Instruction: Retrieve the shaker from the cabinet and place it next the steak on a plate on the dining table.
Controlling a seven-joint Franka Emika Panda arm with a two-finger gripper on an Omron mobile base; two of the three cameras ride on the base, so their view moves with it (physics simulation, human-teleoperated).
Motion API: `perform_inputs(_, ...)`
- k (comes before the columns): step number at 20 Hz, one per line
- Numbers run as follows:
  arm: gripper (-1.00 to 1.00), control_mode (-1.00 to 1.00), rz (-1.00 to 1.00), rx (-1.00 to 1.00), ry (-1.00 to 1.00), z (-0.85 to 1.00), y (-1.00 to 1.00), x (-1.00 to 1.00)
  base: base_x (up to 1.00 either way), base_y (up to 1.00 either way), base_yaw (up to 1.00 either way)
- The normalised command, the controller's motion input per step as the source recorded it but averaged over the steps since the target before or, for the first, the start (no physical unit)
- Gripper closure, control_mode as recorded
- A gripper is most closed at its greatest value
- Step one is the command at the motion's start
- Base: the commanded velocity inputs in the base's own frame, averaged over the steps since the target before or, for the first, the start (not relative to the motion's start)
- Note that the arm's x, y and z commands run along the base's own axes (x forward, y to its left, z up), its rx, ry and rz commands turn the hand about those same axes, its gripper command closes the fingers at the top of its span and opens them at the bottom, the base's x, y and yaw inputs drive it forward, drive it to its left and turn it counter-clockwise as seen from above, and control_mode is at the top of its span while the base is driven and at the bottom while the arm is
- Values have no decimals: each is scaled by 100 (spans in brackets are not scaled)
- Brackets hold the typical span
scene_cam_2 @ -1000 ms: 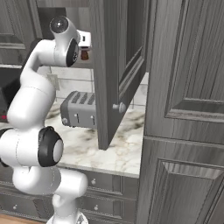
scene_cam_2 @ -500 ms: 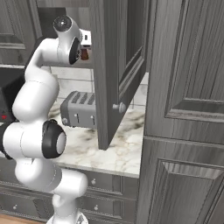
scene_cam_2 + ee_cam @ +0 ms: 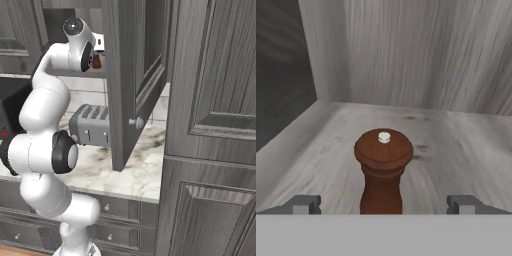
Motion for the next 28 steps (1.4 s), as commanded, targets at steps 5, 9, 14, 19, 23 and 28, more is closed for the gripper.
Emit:
perform_inputs(5,-100,-100,0,-2,0,-9,0,13,0,0,0)
perform_inputs(9,-100,-100,0,-1,0,-7,0,13,0,0,0)
perform_inputs(14,-100,-100,0,0,0,0,0,14,0,0,0)
perform_inputs(19,-100,-100,0,0,0,0,0,17,0,0,0)
perform_inputs(23,-100,-100,0,0,0,0,0,16,0,0,0)
perform_inputs(28,-100,-100,0,0,0,0,0,14,0,0,0)
